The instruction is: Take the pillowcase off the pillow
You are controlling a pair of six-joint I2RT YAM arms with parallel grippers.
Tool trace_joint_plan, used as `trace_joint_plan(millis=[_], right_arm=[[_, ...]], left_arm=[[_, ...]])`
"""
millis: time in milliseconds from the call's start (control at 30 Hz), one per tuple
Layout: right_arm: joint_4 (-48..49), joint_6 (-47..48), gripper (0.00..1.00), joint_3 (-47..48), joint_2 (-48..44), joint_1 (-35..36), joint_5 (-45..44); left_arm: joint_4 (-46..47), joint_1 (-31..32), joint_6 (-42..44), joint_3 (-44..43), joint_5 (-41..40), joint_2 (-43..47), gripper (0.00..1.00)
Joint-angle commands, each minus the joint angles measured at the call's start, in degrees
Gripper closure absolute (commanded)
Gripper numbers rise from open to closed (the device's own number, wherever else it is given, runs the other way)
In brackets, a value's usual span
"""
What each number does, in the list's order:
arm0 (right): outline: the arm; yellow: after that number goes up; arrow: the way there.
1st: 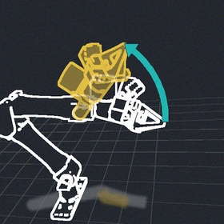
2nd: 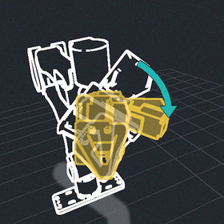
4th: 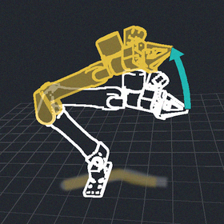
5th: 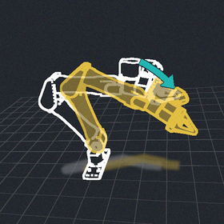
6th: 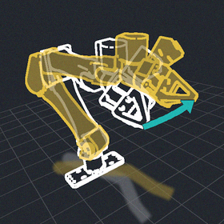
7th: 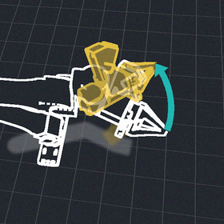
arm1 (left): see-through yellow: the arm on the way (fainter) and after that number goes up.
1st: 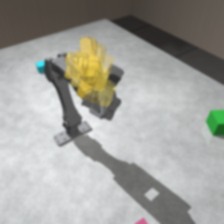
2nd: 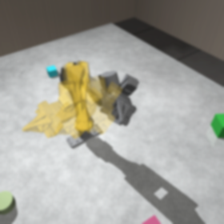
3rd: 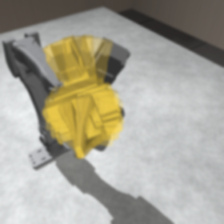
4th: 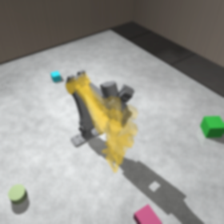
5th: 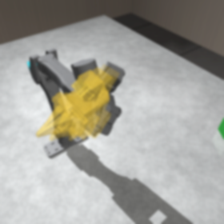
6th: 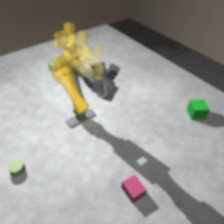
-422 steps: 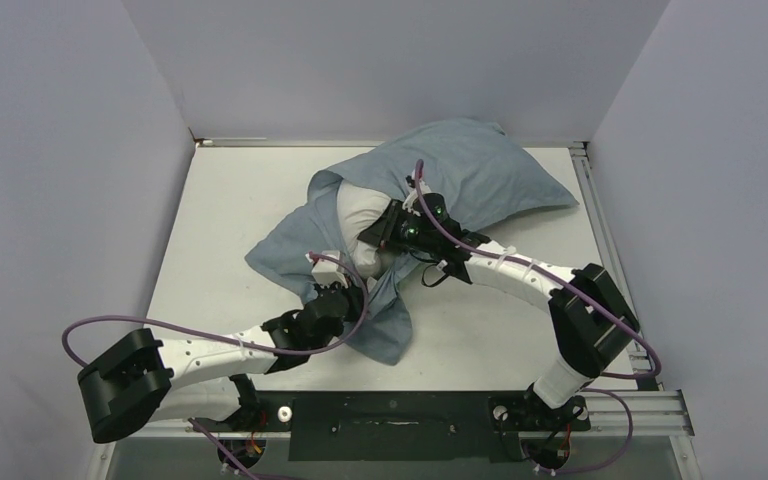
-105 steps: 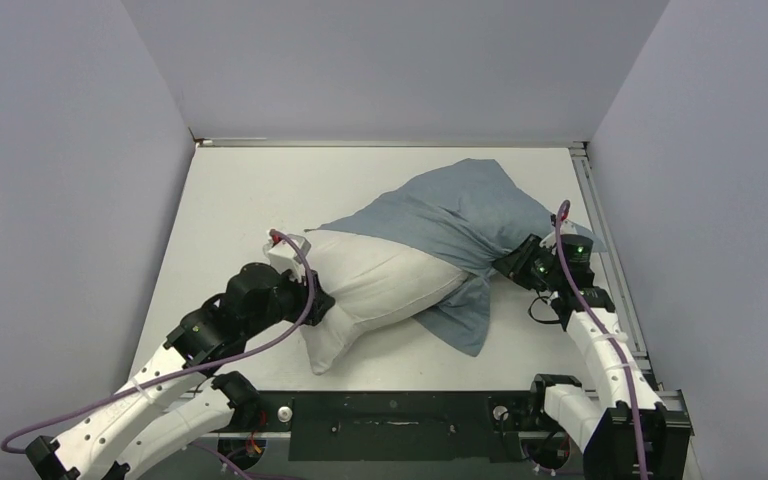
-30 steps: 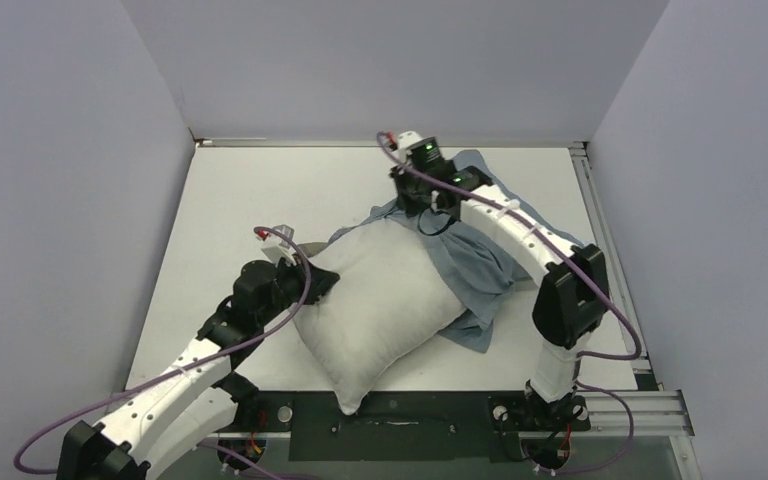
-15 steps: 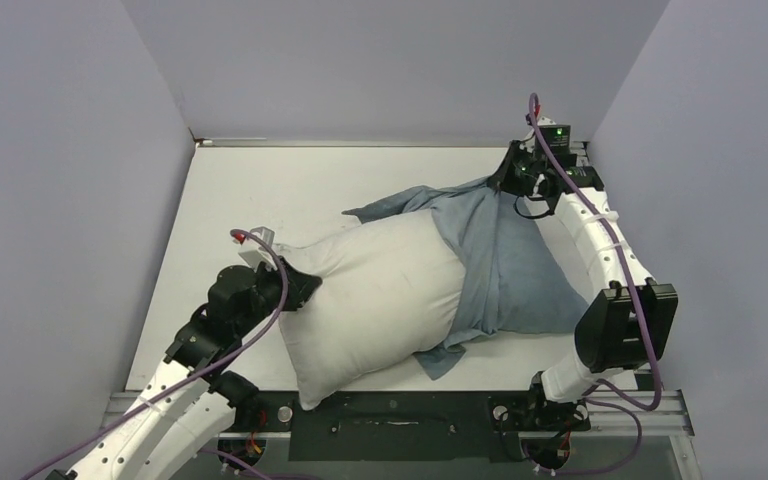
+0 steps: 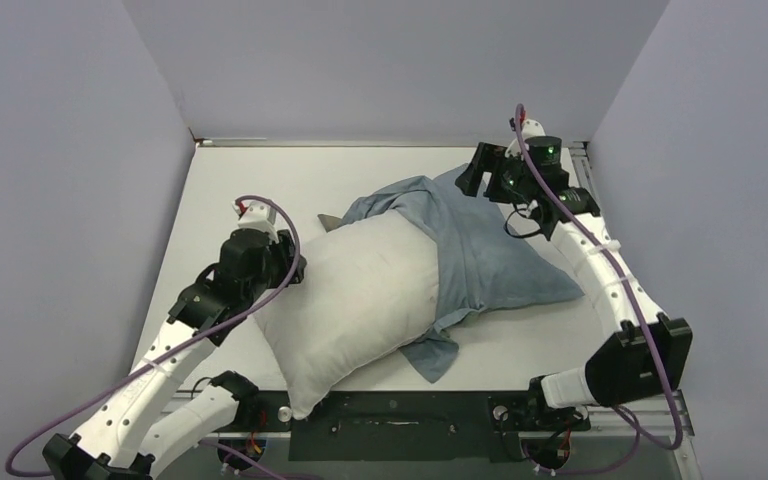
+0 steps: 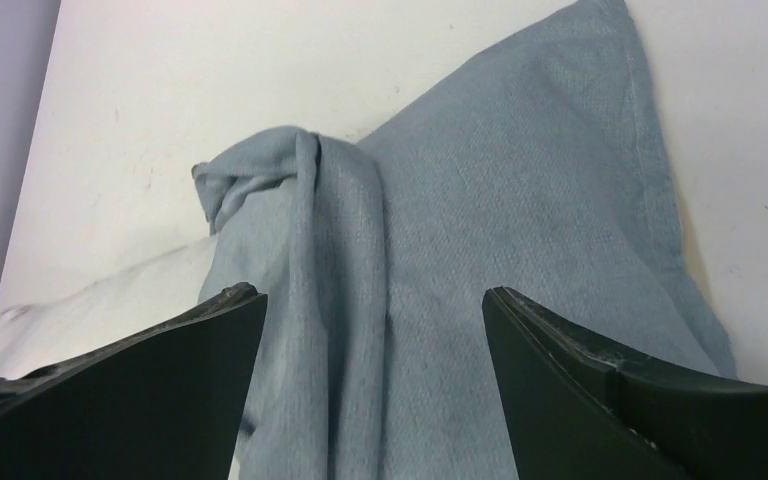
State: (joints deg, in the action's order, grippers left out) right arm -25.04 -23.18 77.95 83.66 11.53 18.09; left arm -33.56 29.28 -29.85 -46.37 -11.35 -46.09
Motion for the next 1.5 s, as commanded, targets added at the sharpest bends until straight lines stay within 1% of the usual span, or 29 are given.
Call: trace_joint_plan(millis=[0, 67, 133, 233, 267, 300, 400, 500, 600, 700, 833, 967, 1100, 1267, 1333, 1400, 1467], right_arm=[[0.68, 0.61, 0.16, -6.66, -10.99, 1.29, -3.82], [-1.25, 0.77, 0.13, -11.43, -15.03, 1.45, -6.63], [-3.44, 0.61, 0.11, -15.36, -19.26, 1.55, -10.64], [-5.66, -1.17, 0.10, -21.64, -24.91, 1.57, -13.57], [-5.79, -1.90, 0.09, -24.03, -26.49, 1.64, -13.51], [-5.20, -2.61, 0.09, -26.36, -28.33, 1.72, -12.76], [-1.00, -4.27, 0.07, -32.40, -29.76, 2.53, -7.56], [5.04, -5.54, 0.07, -35.47, -27.49, 5.21, -3.57], [10.75, -5.14, 0.05, -34.88, -23.06, 8.90, -4.26], [15.16, -5.03, 0.05, -31.05, -16.23, 10.98, -2.49], [20.44, -4.63, 0.05, -25.38, -7.65, 14.00, -1.34], [22.16, -4.40, 0.05, -20.68, -1.95, 14.92, -0.88], [23.90, -4.95, 0.04, -21.01, -1.78, 14.92, -1.10], [22.03, -5.29, 0.01, -24.64, -6.76, 14.71, -3.49], [21.19, -5.63, 0.00, -27.72, -10.22, 14.39, -5.23], [21.03, -6.81, 0.06, -31.07, -13.99, 13.67, -6.01], [21.39, -8.29, 0.07, -34.69, -17.52, 12.64, -5.96]], left_arm=[[-0.98, -0.71, 6.77, -8.95, -4.94, -2.51, 0.52], [-1.49, -0.65, 9.04, -11.95, -3.71, -3.73, 0.42], [-1.82, -0.54, 11.21, -14.07, -1.55, -4.72, 0.34], [-2.64, 0.71, 14.05, -16.99, 2.34, -6.58, 0.28], [-3.00, 2.04, 14.75, -17.76, 2.53, -7.28, 0.27], [-3.30, 4.74, 15.35, -18.45, 1.84, -8.09, 0.26], [-3.92, 13.33, 16.38, -20.04, -4.04, -10.46, 0.25], [-3.09, 20.33, 16.40, -20.92, -8.33, -12.77, 0.23], [-1.25, 26.42, 16.84, -20.83, -11.43, -14.57, 0.20], [0.53, 31.44, 18.51, -20.09, -12.30, -17.00, 0.19], [0.87, 37.29, 20.91, -20.16, -16.81, -21.25, 0.18], [0.87, 39.18, 22.18, -20.21, -20.00, -25.19, 0.18], [1.80, 40.11, 22.41, -19.84, -22.90, -29.47, 0.17], [0.50, 40.16, 18.63, -18.25, -28.15, -34.88, 0.15], [-0.97, 40.00, 16.15, -17.35, -30.49, -37.13, 0.15], [-1.15, 39.50, 14.39, -16.08, -31.70, -38.83, 0.15], [-1.46, 38.35, 12.48, -15.15, -32.26, -40.16, 0.18]])
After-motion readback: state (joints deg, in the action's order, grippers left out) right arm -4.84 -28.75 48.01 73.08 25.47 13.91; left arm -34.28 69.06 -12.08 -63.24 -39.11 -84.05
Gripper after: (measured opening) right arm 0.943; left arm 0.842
